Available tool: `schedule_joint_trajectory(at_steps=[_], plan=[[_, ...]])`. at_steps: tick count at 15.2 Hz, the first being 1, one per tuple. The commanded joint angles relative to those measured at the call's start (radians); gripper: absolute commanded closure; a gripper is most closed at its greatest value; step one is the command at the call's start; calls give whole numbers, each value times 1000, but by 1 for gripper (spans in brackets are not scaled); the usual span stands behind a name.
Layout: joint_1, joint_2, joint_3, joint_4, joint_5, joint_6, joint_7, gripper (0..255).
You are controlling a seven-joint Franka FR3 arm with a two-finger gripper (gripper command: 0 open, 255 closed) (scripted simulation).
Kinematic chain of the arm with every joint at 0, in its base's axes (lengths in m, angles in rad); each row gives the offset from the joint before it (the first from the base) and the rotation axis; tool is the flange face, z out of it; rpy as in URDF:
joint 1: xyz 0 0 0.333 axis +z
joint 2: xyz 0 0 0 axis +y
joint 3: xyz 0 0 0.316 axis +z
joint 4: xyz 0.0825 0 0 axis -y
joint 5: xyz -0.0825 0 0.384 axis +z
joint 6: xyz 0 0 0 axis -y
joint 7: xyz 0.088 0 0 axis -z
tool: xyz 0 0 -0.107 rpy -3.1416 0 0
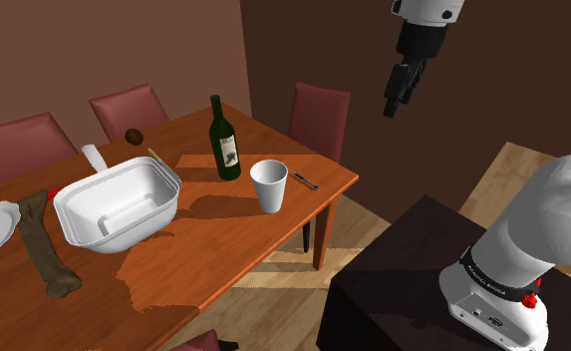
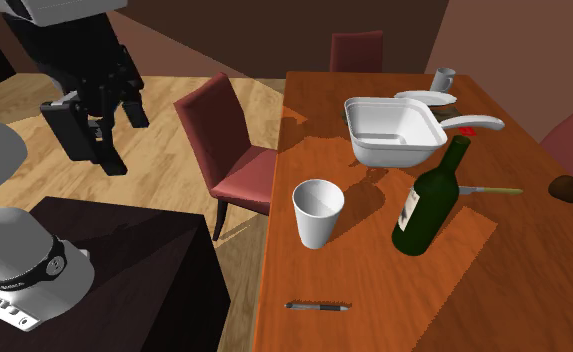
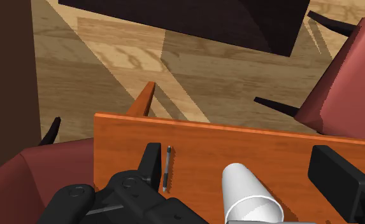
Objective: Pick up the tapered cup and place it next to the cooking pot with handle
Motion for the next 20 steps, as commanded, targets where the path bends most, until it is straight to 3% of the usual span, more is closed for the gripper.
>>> schedule_joint_trajectory(at_steps=[1, 10, 20], plan=[[0, 0, 0, 0, 0, 0, 0, 0], [16, 300, 52, 15, 51, 281, 35, 0], [31, 687, 97, 164, 71, 517, 74, 0]])
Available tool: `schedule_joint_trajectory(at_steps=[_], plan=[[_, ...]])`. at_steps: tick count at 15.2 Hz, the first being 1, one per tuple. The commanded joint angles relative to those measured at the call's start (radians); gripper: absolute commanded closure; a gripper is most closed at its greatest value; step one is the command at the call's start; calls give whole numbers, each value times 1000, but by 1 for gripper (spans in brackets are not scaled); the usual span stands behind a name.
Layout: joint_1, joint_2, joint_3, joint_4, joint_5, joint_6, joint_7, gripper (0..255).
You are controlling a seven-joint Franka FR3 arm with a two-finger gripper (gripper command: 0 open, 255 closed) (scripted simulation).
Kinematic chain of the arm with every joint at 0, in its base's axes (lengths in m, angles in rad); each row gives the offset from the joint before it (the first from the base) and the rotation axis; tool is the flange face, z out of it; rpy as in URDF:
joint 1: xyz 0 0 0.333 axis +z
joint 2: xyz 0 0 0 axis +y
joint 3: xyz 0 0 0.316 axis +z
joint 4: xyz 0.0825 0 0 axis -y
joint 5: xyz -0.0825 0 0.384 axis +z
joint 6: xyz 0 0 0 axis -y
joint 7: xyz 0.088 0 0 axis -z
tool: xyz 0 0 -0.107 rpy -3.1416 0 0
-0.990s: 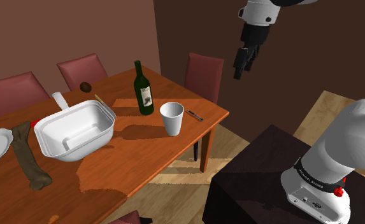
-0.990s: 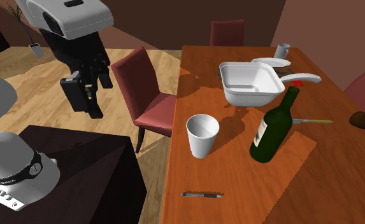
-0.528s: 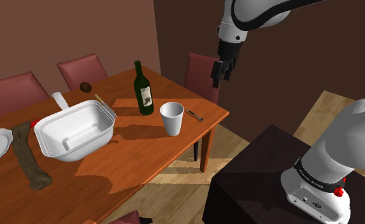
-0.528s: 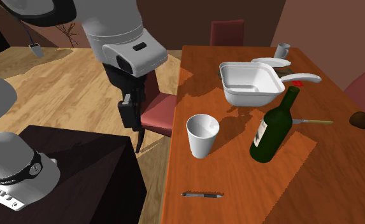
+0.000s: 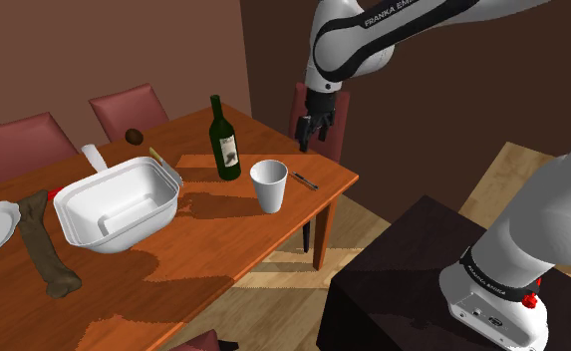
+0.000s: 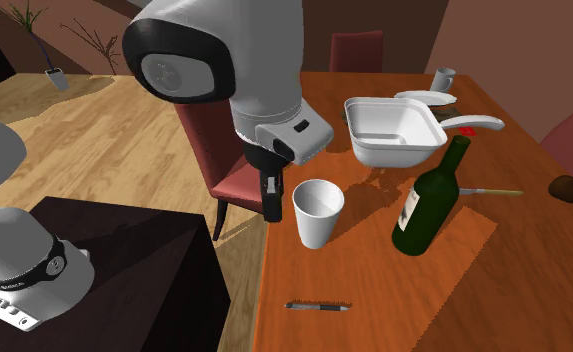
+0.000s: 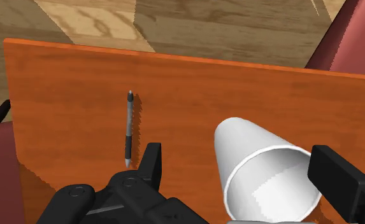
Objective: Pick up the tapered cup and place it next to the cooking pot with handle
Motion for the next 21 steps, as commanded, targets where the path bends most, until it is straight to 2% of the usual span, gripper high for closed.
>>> schedule_joint_trajectory(at_steps=[1, 9, 17, 21], plan=[[3, 73, 6, 36, 1, 37, 7, 0], [27, 392, 20, 257, -19, 132, 47, 0], [39, 469, 21, 247, -24, 221, 51, 0], [39, 469, 21, 247, -24, 221, 51, 0]])
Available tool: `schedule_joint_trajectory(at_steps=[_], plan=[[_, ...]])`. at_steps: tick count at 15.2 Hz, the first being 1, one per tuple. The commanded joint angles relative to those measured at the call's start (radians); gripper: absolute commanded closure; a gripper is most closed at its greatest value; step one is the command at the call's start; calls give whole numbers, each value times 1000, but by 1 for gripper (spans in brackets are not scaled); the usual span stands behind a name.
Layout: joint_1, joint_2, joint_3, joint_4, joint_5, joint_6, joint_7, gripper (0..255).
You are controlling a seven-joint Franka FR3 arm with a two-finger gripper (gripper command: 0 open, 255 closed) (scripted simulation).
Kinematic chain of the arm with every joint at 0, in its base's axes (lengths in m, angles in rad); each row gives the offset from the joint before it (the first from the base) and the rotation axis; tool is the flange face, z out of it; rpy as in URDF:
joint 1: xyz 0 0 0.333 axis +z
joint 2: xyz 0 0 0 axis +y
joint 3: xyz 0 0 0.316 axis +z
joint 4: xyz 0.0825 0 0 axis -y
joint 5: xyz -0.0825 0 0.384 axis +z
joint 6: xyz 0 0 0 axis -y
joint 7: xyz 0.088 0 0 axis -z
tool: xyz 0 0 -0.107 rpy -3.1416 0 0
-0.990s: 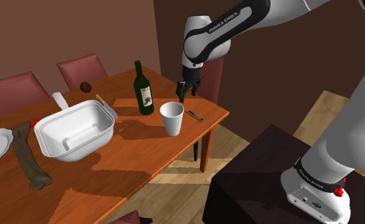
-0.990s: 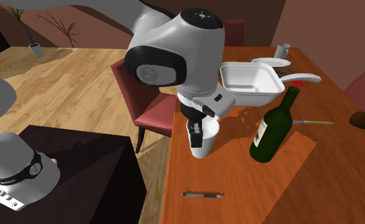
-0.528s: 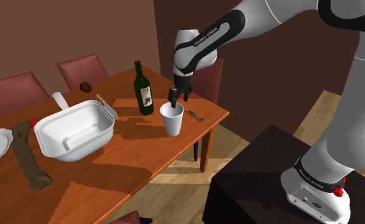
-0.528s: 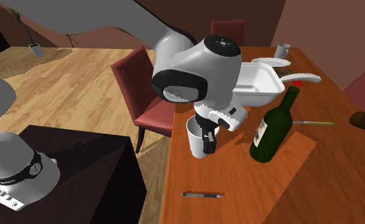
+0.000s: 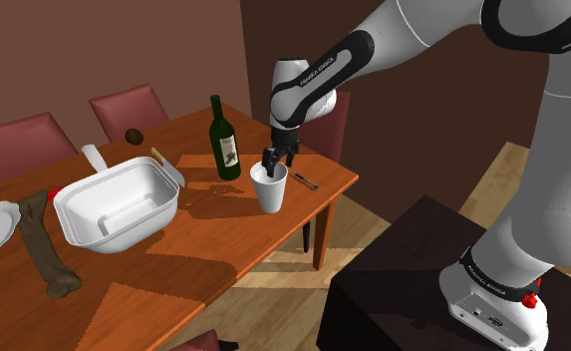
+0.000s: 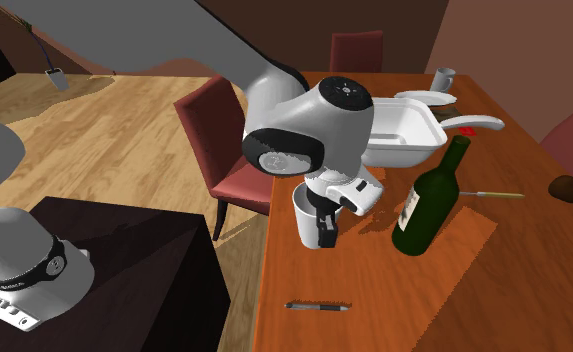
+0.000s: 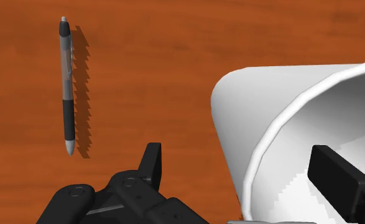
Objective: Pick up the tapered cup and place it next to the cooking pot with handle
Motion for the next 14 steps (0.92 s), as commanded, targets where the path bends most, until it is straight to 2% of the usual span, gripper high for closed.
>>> schedule_joint_trajectory(at_steps=[1, 4, 5, 14], plan=[[0, 1, 0, 1, 0, 0, 0, 0], [0, 1, 0, 1, 0, 0, 0, 0], [0, 1, 0, 1, 0, 0, 0, 255], [0, 1, 0, 1, 0, 0, 0, 255]])
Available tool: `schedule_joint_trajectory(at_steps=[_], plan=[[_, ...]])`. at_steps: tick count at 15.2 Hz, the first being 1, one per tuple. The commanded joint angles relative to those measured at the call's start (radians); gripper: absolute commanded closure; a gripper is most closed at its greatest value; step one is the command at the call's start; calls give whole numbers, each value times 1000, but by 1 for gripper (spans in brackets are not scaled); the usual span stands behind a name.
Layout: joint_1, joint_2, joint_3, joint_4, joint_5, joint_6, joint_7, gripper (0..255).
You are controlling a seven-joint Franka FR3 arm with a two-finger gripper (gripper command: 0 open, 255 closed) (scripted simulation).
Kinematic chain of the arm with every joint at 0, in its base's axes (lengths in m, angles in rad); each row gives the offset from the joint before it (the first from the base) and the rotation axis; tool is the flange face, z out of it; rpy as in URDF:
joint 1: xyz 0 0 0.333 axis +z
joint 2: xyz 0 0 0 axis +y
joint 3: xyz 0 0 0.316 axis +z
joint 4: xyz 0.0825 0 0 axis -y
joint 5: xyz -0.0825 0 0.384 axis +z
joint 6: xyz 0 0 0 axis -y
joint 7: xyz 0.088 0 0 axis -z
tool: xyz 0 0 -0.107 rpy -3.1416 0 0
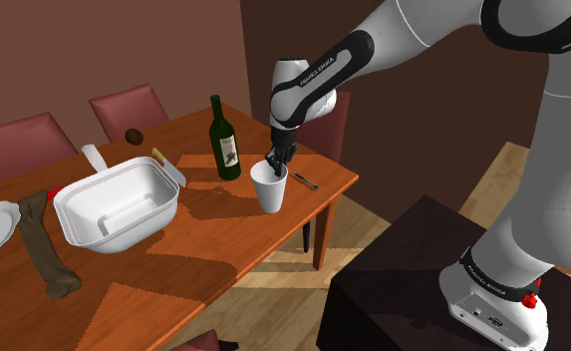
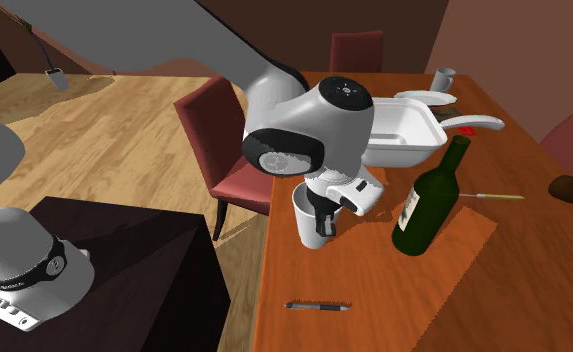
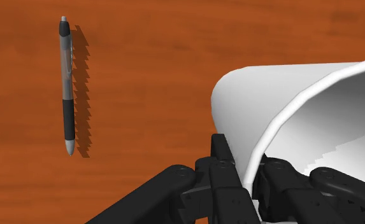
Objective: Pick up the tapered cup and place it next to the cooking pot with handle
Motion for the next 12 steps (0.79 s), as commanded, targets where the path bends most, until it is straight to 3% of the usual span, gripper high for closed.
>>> schedule_joint_trajectory(at_steps=[1, 12], plan=[[0, -9, 0, 2, 0, -11, 1, 255], [-6, -98, 2, 42, 3, -138, 14, 255]])
